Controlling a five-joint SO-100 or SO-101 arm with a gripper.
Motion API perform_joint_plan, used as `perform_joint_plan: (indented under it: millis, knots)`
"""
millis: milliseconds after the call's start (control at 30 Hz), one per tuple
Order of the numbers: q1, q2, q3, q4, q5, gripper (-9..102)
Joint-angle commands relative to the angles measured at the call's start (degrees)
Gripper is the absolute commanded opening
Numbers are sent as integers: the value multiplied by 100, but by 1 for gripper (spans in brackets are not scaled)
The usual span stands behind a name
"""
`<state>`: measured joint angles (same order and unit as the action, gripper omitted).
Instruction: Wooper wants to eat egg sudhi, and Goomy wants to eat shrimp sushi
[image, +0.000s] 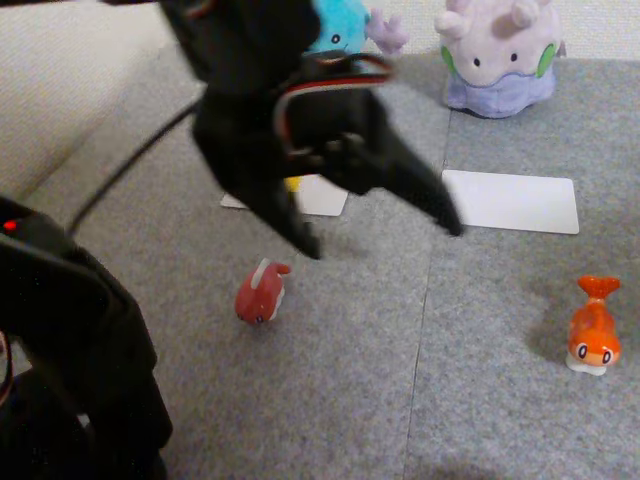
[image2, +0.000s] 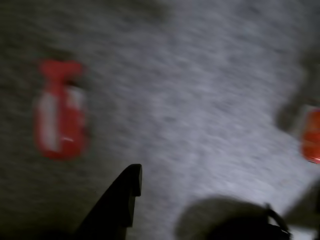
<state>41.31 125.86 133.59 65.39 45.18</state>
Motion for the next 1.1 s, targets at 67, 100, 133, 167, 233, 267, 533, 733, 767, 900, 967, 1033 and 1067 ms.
perform_joint_plan:
  millis: [67, 100, 133, 167, 233, 267, 533, 733, 767, 900, 967, 1033, 1067]
  knots:
    - [1116, -747, -940, 9, -659, 40]
    - [1239, -949, -1143, 0, -712, 40]
    - [1345, -1169, -1336, -9, -747, 40]
    - [1433, -1389, -1538, -9, -782, 40]
    - [1556, -1898, -1951, -26, -817, 40]
    - [1600, -2171, -2145, -35, -817, 40]
    - [1661, -4315, -3656, -44, -817, 35]
    - [1828, -5476, -4825, 18, -773, 34]
    - [1872, -5651, -5010, 18, -773, 34]
    - [1995, -6354, -5493, 26, -817, 34]
    - [2021, -6592, -5590, 35, -826, 31]
    - [2013, -6732, -5616, 149, -826, 26]
    - [1986, -6741, -5616, 167, -826, 23]
